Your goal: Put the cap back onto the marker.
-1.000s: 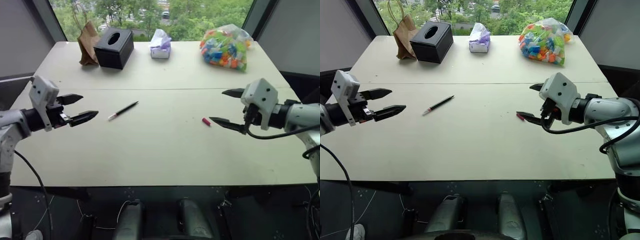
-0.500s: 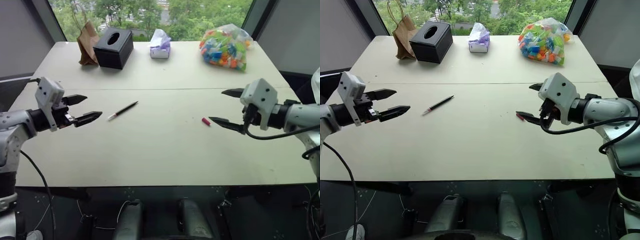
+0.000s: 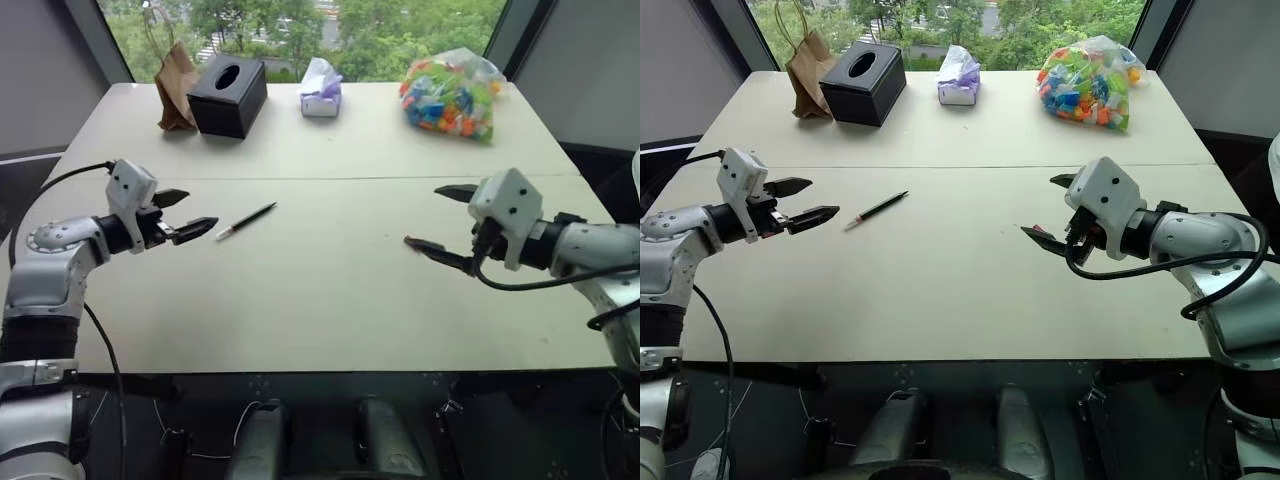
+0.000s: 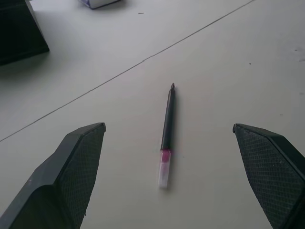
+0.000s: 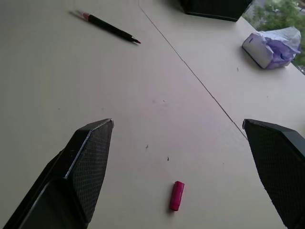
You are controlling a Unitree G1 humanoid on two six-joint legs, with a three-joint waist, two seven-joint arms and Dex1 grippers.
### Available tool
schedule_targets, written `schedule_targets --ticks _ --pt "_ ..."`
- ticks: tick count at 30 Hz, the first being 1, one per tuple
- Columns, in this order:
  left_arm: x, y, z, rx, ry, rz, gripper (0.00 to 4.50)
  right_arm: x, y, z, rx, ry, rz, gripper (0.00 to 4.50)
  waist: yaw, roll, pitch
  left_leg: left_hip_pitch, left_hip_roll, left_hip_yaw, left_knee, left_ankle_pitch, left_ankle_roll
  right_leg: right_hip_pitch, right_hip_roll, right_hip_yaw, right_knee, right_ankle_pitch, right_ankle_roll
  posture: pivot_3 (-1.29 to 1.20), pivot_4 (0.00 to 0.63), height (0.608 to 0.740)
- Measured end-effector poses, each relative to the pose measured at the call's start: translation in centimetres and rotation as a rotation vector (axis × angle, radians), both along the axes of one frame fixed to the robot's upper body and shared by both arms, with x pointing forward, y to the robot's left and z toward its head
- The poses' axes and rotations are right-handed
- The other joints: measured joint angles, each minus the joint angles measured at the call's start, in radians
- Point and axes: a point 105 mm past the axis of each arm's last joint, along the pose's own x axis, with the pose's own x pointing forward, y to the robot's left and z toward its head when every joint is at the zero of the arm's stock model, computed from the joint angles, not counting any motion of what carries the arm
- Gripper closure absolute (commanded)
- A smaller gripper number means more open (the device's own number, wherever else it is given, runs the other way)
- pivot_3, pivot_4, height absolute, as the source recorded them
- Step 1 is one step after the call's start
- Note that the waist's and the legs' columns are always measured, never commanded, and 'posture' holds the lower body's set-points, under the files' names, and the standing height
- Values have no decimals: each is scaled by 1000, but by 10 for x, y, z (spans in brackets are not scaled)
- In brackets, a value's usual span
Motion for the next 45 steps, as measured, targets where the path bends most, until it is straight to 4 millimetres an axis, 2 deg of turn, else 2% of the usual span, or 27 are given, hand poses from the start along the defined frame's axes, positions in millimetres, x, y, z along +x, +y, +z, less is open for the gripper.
schedule_targets --ticks 6,9,14,21,34,36,38,41,44,45 --pt "36 -19 -11 13 -11 -21 0 -1 -2 -5 12 -43 -70 21 0 0 0 -1 -2 0 1 0 0 0 -1 0 0 0 0 0 150 740" --pt "44 -31 -20 35 0 -43 0 -5 -1 -8 18 -48 -85 21 -5 0 0 -1 -2 0 1 -1 1 0 -1 0 1 0 0 0 150 740" --pt "46 -42 -39 82 42 -69 0 -9 -4 -9 27 -55 -118 21 -5 0 0 -1 -2 0 0 -1 1 -1 -1 0 1 0 1 0 150 740" --pt "46 -35 -61 143 79 -15 0 -11 -6 -9 28 -60 -143 21 -3 -1 0 -1 -2 0 1 -1 1 -1 -1 0 1 0 1 0 150 740" --pt "50 -42 -69 91 112 24 0 -10 -5 -3 27 -81 -138 21 3 -1 -1 1 -2 -2 1 -1 1 4 -1 -1 1 0 1 0 150 740" --pt "51 -43 -69 88 114 28 552 -10 -5 -3 25 -81 -138 0 3 -1 -1 2 -2 -2 2 -1 1 4 -1 -1 1 0 1 0 150 740" --pt "51 -47 -71 86 118 16 1328 -10 -5 -3 23 -81 -138 0 4 -1 -1 3 -2 -3 2 -1 1 6 -1 -1 1 0 1 0 150 740" --pt "50 -51 -72 90 123 -2 2765 -10 -6 -3 16 -82 -139 0 1 -1 -1 4 -2 -3 2 -1 1 7 -1 -2 1 0 1 0 150 740" --pt "50 -52 -72 97 124 -5 4407 -10 -6 -3 15 -81 -140 0 -2 -1 -1 5 -2 -3 2 -1 1 7 0 -2 1 0 1 0 150 740" --pt "50 -51 -72 99 125 -4 4467 -10 -7 -3 13 -81 -141 0 -3 -1 -1 5 -2 -3 2 -1 1 7 0 -2 1 0 1 0 150 740"
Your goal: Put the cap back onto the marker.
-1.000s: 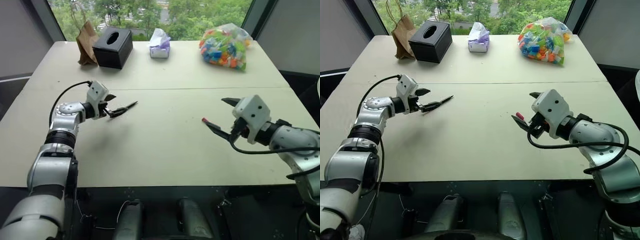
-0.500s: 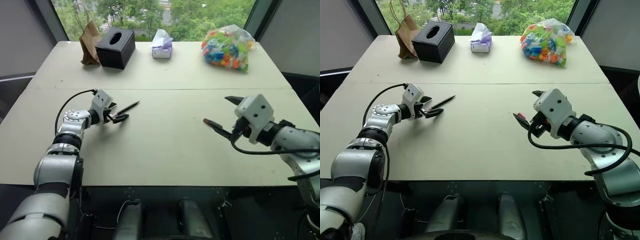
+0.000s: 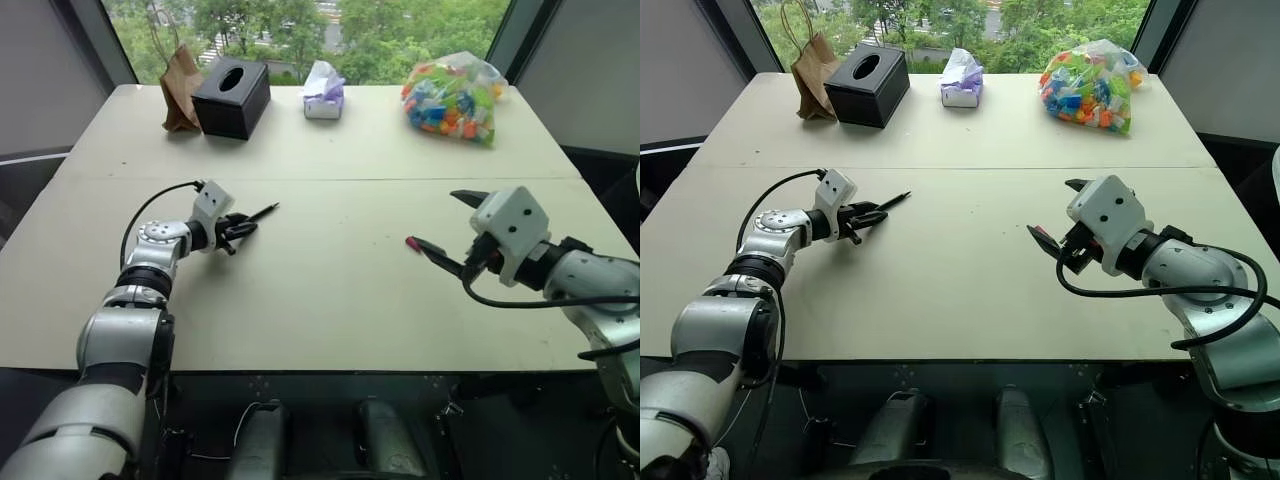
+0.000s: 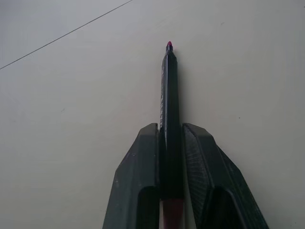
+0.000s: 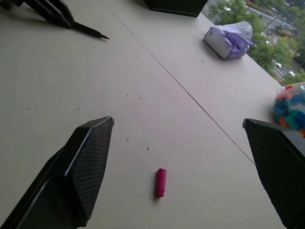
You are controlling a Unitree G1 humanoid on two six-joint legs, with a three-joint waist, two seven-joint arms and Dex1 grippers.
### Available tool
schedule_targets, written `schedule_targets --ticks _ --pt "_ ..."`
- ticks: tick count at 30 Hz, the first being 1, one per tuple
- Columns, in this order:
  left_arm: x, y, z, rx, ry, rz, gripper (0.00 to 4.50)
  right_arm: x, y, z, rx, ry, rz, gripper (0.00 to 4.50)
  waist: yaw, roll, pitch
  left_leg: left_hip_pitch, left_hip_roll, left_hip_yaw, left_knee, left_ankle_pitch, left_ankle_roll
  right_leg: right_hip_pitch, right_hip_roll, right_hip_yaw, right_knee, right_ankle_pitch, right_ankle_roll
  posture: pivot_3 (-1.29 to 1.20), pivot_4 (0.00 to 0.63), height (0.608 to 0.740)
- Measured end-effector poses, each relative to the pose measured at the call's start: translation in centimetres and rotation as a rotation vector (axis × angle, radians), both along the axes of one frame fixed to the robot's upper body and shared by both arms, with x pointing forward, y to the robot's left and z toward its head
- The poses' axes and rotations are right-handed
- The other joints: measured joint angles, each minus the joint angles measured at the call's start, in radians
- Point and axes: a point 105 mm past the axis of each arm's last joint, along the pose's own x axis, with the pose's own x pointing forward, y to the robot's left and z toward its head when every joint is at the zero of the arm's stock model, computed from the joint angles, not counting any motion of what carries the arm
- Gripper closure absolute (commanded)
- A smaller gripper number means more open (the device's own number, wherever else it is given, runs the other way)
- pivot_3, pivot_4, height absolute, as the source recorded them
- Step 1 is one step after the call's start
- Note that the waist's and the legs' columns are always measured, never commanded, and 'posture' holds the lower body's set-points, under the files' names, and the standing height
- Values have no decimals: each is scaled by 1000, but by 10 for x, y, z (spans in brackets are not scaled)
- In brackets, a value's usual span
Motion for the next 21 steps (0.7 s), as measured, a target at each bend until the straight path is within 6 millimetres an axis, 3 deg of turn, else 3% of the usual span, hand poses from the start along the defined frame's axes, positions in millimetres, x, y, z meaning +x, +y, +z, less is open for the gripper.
schedule_targets --ticks 16,21 --pt "-4 0 5 6 10 -67 4467 2 -2 -2 9 5 -13 0 0 0 0 -1 0 0 0 0 0 -1 0 0 0 0 0 0 150 740" --pt "-12 -5 20 -37 -25 -167 4467 14 -12 -23 117 40 -68 0 -1 0 0 -2 0 0 0 0 0 -2 0 0 0 0 0 0 150 740"
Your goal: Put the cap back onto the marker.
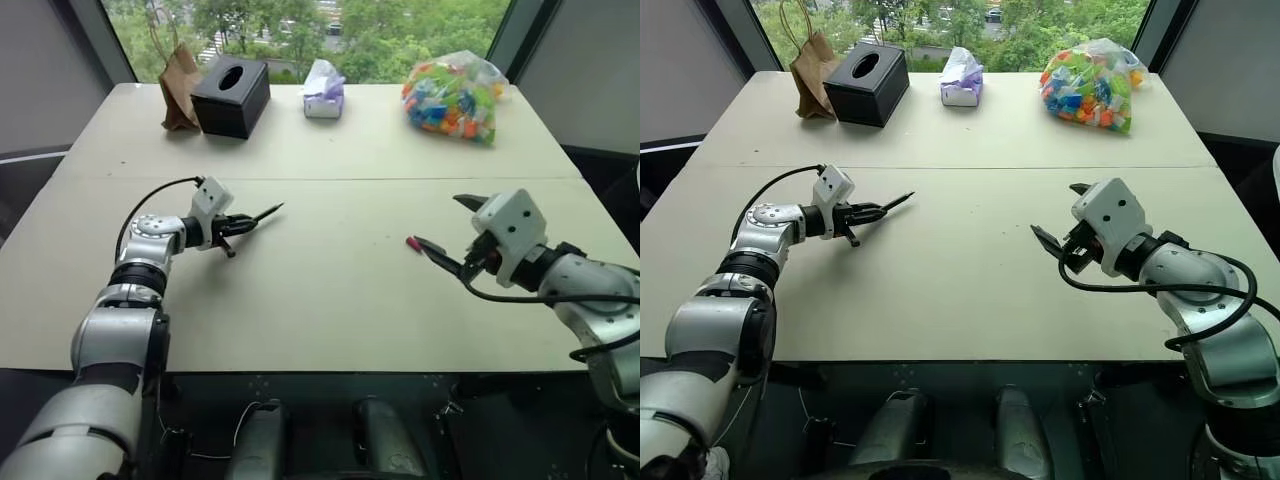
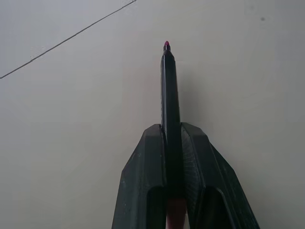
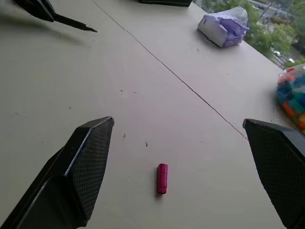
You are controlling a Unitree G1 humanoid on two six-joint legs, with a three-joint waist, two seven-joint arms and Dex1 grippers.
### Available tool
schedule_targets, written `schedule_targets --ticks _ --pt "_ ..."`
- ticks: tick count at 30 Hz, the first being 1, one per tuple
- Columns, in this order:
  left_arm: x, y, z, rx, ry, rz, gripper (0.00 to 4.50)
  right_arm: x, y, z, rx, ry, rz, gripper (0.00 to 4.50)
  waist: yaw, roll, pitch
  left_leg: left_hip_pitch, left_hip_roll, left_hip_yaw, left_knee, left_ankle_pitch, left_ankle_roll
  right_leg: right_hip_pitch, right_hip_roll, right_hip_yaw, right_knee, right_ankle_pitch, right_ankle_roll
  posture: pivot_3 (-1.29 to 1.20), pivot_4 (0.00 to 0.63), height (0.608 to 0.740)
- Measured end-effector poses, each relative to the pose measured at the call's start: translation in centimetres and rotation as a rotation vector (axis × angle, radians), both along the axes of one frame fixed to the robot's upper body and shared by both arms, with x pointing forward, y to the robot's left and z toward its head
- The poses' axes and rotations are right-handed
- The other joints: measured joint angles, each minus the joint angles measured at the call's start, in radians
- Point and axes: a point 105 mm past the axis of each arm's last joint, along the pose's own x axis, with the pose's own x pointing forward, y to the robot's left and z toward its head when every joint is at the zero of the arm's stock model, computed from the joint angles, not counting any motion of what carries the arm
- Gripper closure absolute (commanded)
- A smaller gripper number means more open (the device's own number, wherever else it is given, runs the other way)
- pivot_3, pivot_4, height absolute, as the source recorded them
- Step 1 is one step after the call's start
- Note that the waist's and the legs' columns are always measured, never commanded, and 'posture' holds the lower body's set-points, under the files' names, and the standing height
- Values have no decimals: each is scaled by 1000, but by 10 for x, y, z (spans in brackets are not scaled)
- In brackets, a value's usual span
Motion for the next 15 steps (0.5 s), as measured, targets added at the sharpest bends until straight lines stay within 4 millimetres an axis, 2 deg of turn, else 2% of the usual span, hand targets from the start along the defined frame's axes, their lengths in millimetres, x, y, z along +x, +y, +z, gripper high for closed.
schedule_targets --ticks 3,6,9,15 --pt "-12 -4 5 -18 -22 -67 4467 11 -9 -19 61 37 -43 0 -3 0 0 0 0 0 0 0 0 -1 0 1 0 0 0 0 150 740" --pt "-28 -9 6 -37 -24 -107 4467 20 -15 -29 116 60 -71 0 -4 1 0 0 3 0 -1 0 0 -3 0 2 1 0 0 0 150 740" --pt "-49 -13 9 -54 -21 -127 4467 29 -18 -37 152 83 -76 0 -6 1 0 0 4 0 -1 0 0 -3 0 2 1 0 0 0 150 740" --pt "-72 -21 24 -76 -43 -119 4467 46 -14 -47 206 137 -38 0 -2 1 0 0 4 0 -1 0 0 -3 0 2 1 0 0 0 150 740"
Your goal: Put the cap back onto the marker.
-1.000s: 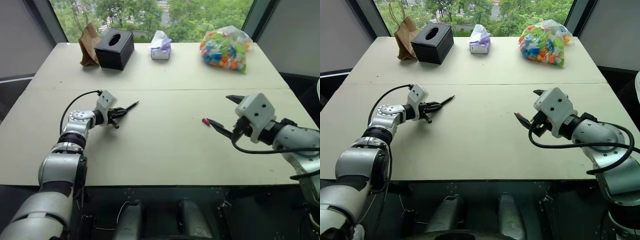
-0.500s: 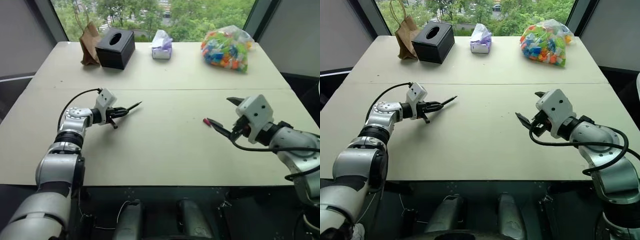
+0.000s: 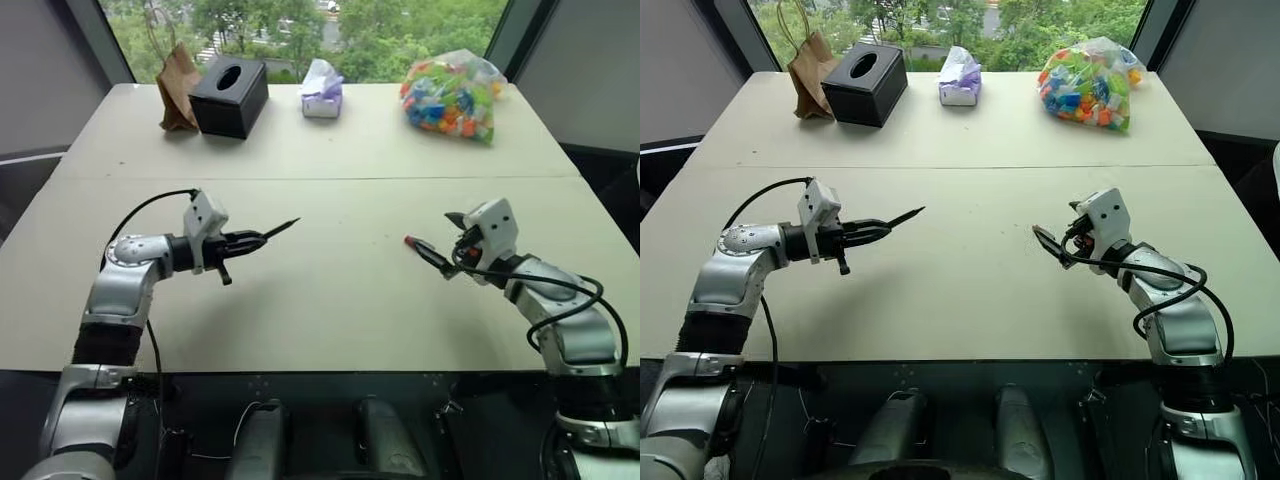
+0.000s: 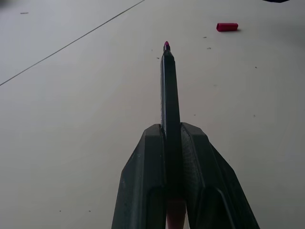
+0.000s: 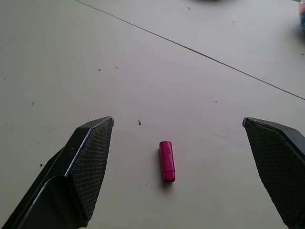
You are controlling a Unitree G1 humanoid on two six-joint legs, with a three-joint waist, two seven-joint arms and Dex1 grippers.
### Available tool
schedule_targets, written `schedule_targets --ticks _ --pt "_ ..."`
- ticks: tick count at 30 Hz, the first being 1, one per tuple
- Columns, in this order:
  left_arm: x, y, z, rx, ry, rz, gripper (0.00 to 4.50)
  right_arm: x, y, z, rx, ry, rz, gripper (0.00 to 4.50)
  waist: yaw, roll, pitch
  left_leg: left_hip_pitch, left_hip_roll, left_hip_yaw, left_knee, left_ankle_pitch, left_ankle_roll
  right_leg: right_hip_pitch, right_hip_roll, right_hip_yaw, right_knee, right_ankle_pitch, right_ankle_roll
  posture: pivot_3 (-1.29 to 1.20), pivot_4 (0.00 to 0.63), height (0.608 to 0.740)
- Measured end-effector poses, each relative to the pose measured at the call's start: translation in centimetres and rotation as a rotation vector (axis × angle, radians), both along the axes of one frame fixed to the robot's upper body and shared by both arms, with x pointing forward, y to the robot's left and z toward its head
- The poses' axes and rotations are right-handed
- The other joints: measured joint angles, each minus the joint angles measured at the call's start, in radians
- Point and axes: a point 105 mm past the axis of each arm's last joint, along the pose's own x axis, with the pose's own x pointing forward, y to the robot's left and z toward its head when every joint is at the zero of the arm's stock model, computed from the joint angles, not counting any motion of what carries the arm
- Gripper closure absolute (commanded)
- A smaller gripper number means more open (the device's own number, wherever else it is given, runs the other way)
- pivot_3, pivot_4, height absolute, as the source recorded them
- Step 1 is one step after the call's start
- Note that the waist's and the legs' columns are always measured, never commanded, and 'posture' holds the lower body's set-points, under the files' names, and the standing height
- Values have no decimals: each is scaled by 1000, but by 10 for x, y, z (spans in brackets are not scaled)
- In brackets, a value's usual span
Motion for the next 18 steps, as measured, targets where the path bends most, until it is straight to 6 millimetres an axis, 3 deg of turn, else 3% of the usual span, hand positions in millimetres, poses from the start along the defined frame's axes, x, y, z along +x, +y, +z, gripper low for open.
schedule_targets --ticks 7,13,18 --pt "-11 -6 11 -22 -26 31 4467 17 -2 -20 32 62 2 0 0 0 0 0 -1 1 0 0 0 0 0 0 0 0 0 0 150 740" --pt "-19 -4 9 -21 -24 57 4467 20 -7 -51 4 137 3 0 -3 0 0 0 -1 1 0 0 0 0 0 0 0 0 0 0 150 740" --pt "-19 -1 12 -13 -33 67 4467 26 -8 -51 -1 114 1 0 -3 1 0 0 -2 1 0 0 0 0 0 0 0 0 0 0 150 740"
